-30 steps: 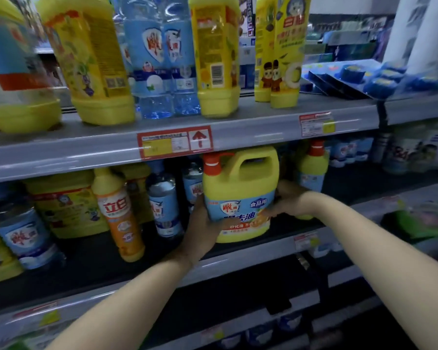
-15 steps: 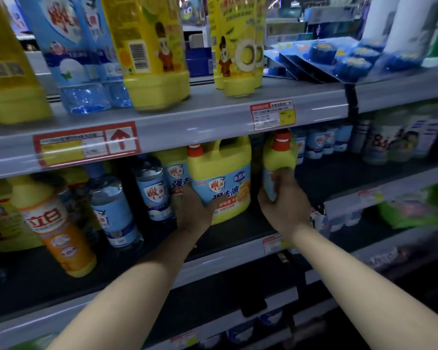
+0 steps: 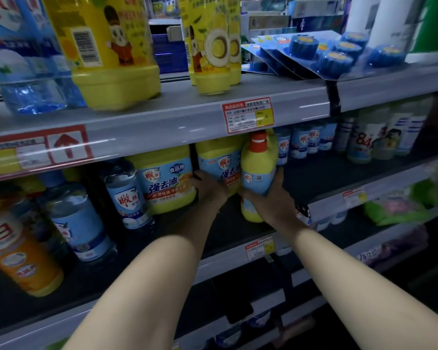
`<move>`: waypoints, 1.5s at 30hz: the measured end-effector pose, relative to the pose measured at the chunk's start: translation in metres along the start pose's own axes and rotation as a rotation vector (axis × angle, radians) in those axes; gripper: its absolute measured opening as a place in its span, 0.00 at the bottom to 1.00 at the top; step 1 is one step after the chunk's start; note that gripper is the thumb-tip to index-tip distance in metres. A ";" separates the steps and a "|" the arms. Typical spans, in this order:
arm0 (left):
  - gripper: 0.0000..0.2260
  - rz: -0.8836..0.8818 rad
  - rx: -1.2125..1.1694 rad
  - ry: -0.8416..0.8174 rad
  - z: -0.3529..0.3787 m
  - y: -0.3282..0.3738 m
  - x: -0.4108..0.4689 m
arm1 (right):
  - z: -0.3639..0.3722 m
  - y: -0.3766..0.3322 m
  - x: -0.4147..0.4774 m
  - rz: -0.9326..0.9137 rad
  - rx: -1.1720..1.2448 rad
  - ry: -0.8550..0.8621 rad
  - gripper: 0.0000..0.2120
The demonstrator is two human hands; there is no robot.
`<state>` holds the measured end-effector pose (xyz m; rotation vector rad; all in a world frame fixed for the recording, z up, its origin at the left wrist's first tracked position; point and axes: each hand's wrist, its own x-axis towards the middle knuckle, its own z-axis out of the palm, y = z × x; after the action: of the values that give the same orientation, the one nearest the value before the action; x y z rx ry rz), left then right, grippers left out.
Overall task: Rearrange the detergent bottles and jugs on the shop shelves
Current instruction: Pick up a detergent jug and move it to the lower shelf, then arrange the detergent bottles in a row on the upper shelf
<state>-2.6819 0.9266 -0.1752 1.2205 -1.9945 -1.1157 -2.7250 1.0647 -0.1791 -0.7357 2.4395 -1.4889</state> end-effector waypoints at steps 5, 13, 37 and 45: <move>0.23 0.197 -0.062 -0.198 -0.020 -0.021 0.005 | 0.024 -0.003 0.003 -0.105 0.050 -0.047 0.61; 0.11 0.467 0.295 -0.214 -0.079 -0.043 -0.004 | 0.025 -0.025 -0.010 -0.005 -0.315 -0.283 0.56; 0.10 0.574 0.736 0.535 -0.466 -0.066 -0.192 | 0.115 -0.312 -0.207 -1.420 0.015 -0.413 0.11; 0.07 0.467 0.666 0.606 -0.570 -0.082 -0.168 | 0.186 -0.388 -0.228 -1.203 -0.002 -0.190 0.15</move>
<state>-2.1272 0.8476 0.0392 1.1066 -2.0291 0.1681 -2.3323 0.8900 0.0501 -2.4526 1.8111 -1.5221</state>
